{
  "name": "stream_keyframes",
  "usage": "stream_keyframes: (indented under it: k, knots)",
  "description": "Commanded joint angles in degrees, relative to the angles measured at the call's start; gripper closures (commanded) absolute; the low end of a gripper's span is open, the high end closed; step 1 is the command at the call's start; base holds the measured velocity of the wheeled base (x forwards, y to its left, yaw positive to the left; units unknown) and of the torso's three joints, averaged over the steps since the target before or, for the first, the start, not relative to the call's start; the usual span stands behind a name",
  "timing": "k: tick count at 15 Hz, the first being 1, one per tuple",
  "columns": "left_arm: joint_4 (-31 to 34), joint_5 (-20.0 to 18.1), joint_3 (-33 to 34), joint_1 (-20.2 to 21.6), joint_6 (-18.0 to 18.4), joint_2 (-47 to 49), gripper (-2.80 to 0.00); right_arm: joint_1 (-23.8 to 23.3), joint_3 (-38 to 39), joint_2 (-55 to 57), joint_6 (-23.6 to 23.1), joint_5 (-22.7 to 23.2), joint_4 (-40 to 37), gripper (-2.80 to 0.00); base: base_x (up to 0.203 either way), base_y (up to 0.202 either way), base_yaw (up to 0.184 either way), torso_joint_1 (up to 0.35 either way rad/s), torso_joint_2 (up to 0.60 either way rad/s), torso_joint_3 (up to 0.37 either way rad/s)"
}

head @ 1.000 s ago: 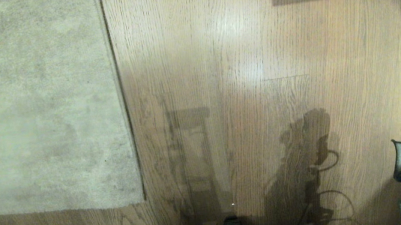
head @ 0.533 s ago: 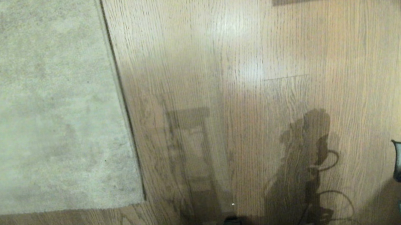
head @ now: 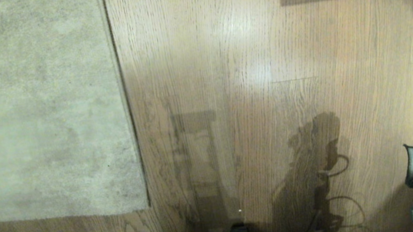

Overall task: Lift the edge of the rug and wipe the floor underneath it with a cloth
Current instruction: Lift up the carpet

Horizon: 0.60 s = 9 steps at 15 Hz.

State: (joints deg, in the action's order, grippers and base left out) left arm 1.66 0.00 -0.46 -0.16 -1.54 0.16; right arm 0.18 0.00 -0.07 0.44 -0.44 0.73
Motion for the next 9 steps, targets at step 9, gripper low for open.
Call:
stream_keyframes:
  k: [9]
  knots:
    - [1.42,0.0,-0.68,-0.02,-0.04,0.82,0.0,0.02,0.0,0.07,0.0,0.0,-0.02,0.0,0.0,0.0,0.0,0.0,0.0,0.0]
